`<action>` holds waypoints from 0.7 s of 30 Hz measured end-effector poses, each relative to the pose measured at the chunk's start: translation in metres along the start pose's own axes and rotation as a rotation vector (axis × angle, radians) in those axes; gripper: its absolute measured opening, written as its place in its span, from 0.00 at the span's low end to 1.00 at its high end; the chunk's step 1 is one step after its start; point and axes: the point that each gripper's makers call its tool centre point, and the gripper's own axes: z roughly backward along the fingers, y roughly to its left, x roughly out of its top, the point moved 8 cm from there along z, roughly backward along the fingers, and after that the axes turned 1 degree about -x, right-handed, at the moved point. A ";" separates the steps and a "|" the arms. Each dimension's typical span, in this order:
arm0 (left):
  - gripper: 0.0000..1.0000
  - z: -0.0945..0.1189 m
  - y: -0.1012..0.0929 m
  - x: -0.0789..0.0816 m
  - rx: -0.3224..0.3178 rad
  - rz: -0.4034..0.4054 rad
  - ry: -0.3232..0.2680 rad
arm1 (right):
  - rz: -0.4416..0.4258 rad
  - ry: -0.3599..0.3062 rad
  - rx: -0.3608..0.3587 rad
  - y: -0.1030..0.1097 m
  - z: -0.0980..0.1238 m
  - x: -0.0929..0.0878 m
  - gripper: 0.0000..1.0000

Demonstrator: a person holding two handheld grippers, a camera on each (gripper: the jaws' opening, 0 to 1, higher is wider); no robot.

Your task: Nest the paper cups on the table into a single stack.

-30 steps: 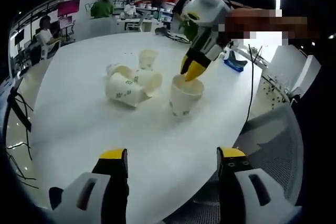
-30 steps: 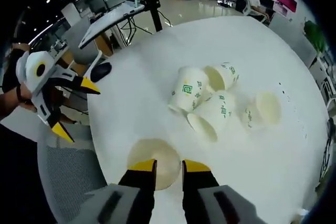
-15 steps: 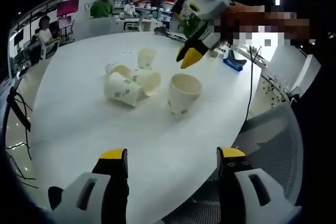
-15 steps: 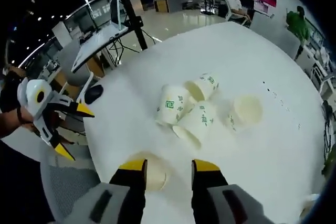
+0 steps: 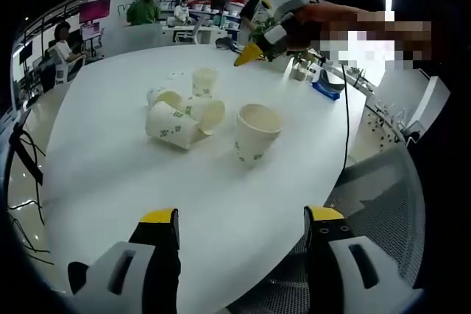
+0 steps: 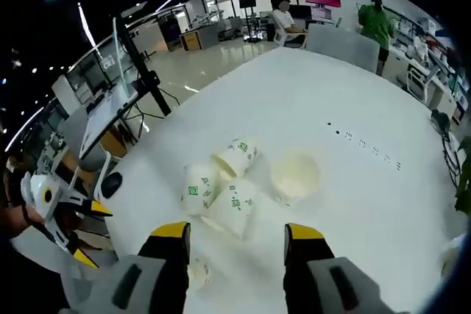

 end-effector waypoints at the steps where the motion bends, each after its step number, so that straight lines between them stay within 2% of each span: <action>1: 0.67 0.000 0.000 0.000 0.000 0.000 0.001 | -0.017 -0.009 -0.013 0.003 0.000 -0.001 0.50; 7: 0.67 0.000 0.001 -0.001 0.000 0.002 0.001 | -0.116 -0.041 -0.029 -0.009 -0.003 0.004 0.50; 15: 0.67 0.003 0.003 -0.002 0.008 0.013 0.001 | -0.181 -0.047 -0.051 -0.022 -0.008 0.011 0.49; 21: 0.67 0.004 0.007 -0.005 0.019 0.025 0.000 | -0.195 -0.032 -0.068 -0.030 -0.014 0.014 0.48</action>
